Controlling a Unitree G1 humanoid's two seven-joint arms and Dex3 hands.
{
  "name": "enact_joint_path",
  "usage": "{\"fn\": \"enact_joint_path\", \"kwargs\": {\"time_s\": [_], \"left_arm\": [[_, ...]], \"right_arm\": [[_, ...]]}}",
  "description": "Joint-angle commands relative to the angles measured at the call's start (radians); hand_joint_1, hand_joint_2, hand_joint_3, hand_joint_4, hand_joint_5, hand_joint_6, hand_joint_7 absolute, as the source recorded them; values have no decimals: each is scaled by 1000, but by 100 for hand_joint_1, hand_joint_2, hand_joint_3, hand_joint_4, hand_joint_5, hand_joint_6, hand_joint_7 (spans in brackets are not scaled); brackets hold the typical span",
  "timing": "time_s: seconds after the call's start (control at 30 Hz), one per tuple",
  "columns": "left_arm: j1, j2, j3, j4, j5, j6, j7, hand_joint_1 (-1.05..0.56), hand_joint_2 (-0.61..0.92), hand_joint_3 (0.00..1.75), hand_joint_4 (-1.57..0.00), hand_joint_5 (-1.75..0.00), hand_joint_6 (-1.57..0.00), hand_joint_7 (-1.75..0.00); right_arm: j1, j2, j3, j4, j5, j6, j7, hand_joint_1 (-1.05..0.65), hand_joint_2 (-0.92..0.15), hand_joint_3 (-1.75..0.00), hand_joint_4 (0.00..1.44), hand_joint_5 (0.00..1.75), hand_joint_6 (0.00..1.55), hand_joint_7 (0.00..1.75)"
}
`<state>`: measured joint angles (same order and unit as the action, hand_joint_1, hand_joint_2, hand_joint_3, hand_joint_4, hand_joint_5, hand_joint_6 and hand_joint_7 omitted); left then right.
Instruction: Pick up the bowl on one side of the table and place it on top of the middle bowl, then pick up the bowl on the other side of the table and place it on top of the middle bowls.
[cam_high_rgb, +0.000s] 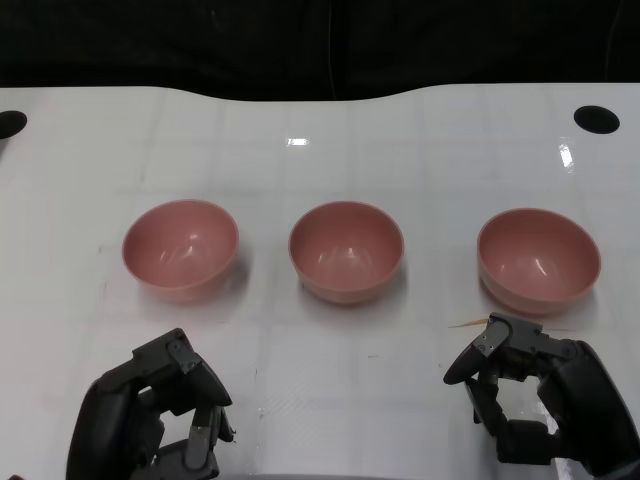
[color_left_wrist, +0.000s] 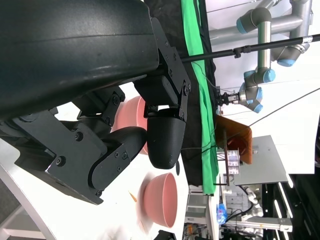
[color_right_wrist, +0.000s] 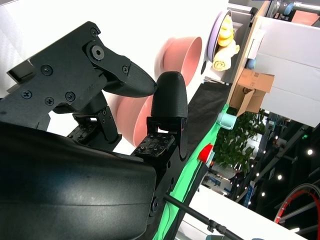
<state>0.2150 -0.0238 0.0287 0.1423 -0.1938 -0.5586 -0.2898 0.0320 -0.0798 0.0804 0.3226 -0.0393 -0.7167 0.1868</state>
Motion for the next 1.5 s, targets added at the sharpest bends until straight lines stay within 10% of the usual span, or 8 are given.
{"fn": "enact_joint_path", "kwargs": {"time_s": [0.03,0.7,1.1,1.5], "left_arm": [[-1,11,5,-3,-3,1,1,-10,44,133,-87,-166,-80,-150],[-8,10,10,7,-9,-12,-3,-8,45,132,-88,-166,-82,-148],[-26,15,18,32,-22,-27,-17,-9,44,131,-88,-167,-83,-147],[-41,16,22,56,-48,-37,-49,-8,46,129,-86,-168,-83,-145]], "right_arm": [[0,-9,-8,-6,2,6,-6,-23,-48,-116,83,163,84,126],[-15,-14,-12,4,0,-4,-6,-22,-50,-112,83,161,82,122],[-58,-96,-18,-62,-167,97,-53,-35,-89,-10,44,108,61,42],[-129,-255,-16,-178,-432,258,-125,-60,-92,-1,18,69,34,6]]}}
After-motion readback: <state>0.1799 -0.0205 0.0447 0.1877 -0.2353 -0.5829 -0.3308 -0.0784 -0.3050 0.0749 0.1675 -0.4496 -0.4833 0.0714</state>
